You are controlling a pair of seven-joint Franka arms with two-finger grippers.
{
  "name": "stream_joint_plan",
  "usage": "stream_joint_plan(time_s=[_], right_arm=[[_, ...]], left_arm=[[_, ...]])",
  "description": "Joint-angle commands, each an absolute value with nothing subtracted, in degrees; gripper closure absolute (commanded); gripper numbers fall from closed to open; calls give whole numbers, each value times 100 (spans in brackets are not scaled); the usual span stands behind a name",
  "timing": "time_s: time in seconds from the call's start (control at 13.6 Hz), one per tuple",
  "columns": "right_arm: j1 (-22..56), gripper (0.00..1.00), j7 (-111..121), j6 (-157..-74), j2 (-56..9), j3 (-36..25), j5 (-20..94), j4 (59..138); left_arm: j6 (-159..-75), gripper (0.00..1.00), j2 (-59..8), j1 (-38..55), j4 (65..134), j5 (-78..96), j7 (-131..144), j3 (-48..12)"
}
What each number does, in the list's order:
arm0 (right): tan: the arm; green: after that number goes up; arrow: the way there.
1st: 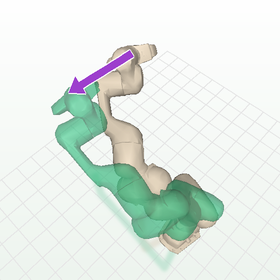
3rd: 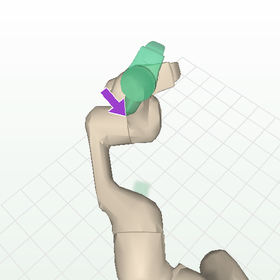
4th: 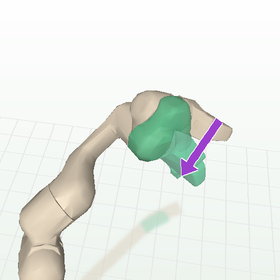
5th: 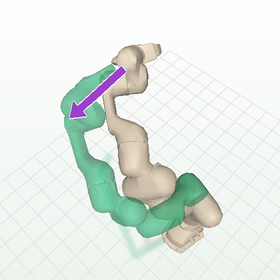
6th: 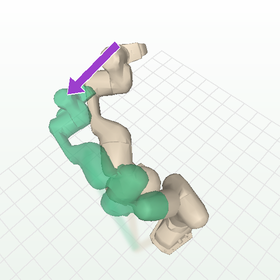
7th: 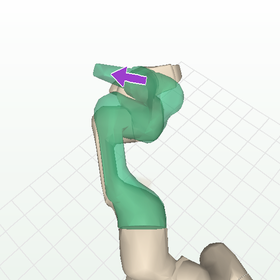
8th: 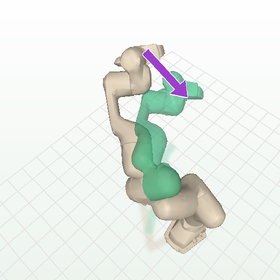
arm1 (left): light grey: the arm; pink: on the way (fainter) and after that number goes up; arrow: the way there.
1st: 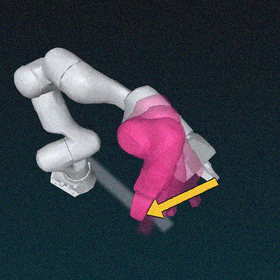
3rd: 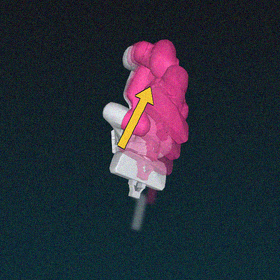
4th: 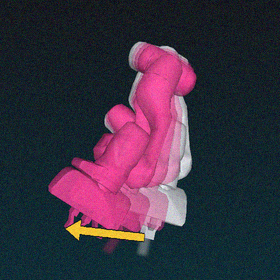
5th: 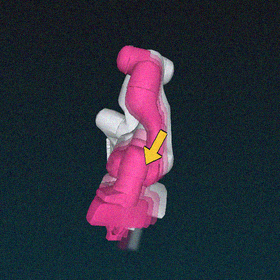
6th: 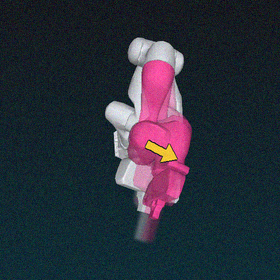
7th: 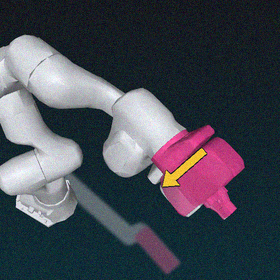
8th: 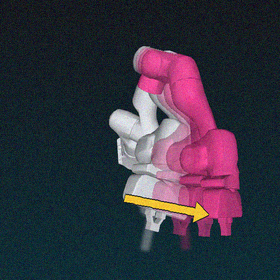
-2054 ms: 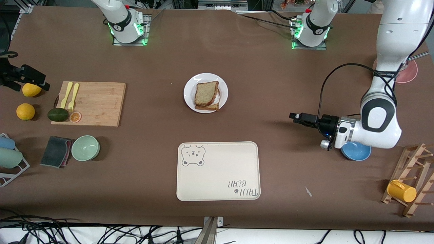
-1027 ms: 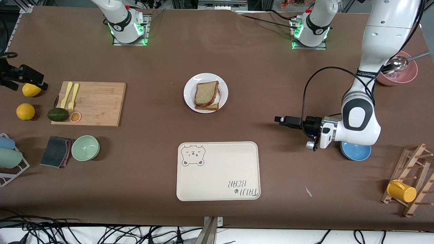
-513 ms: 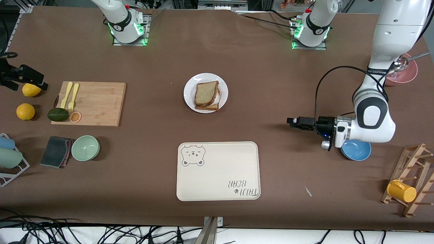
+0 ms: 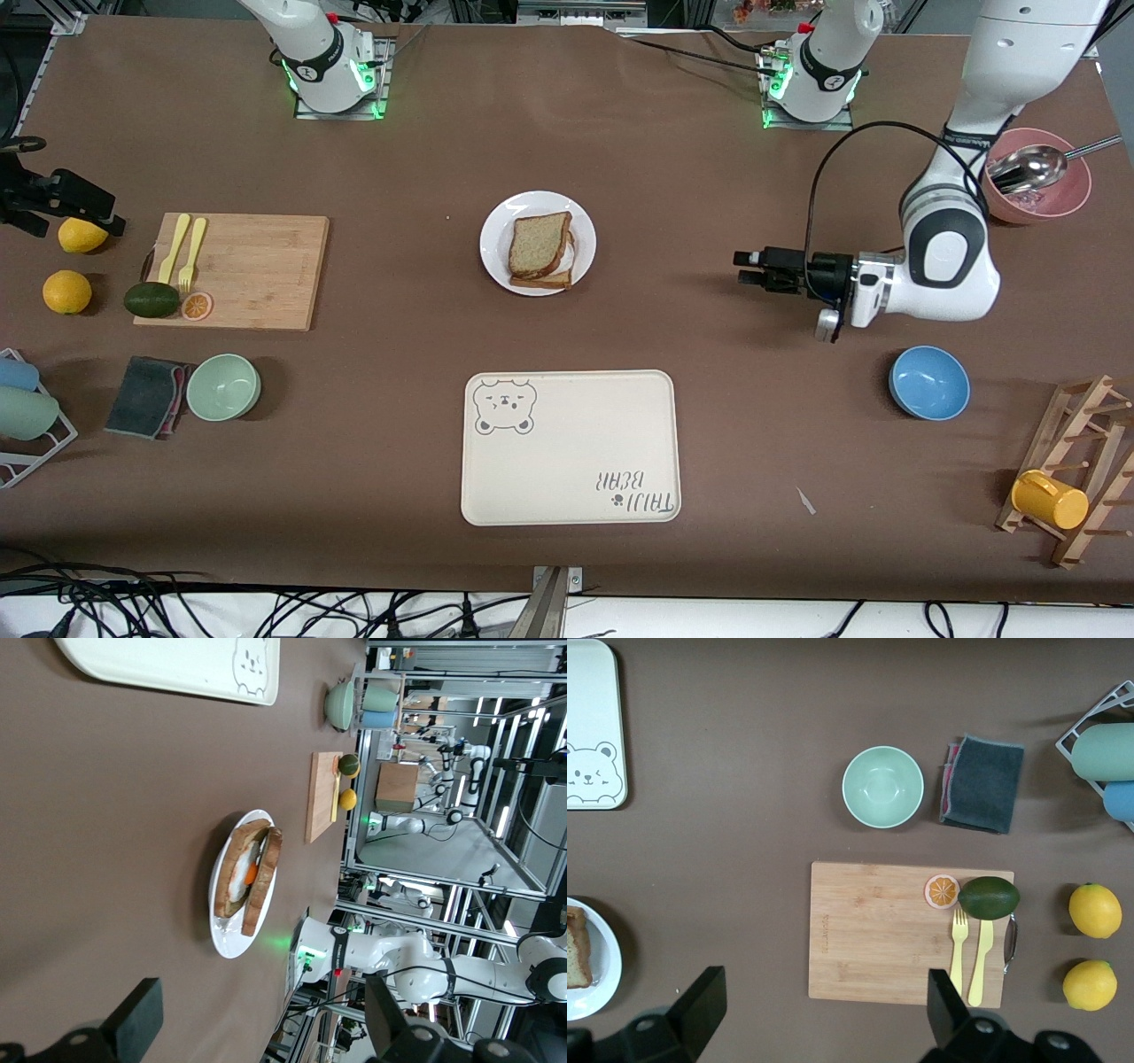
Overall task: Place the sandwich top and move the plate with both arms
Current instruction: 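Lower the left gripper onto the rim of the white plate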
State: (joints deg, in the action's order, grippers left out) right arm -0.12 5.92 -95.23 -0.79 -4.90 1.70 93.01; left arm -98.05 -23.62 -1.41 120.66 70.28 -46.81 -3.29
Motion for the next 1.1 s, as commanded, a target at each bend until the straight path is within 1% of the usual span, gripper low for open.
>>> stream_joint_plan(time_s=[0.0, 0.22, 0.51, 0.66, 1.03], right_arm=[[-44, 0, 545, -9483, 44, -448, 132, 9378], [-44, 0, 545, -9483, 44, -457, 132, 9378], [-44, 0, 545, -9483, 44, -457, 132, 9378], [-44, 0, 545, -9483, 44, -457, 132, 9378], [-44, 0, 554, -9483, 44, -457, 132, 9378]], left_arm=[[-10579, 0, -2197, 577, 12428, 7706, -4939, -316], [-11756, 0, -2460, 1465, 12375, 8645, -4983, -334], [-12470, 0, -2592, 2213, 12358, 9666, -5168, -351], [-12647, 0, -2663, 2495, 12340, 9948, -5186, -343], [-12691, 0, -2829, 2671, 12313, 9976, -5194, -352]])
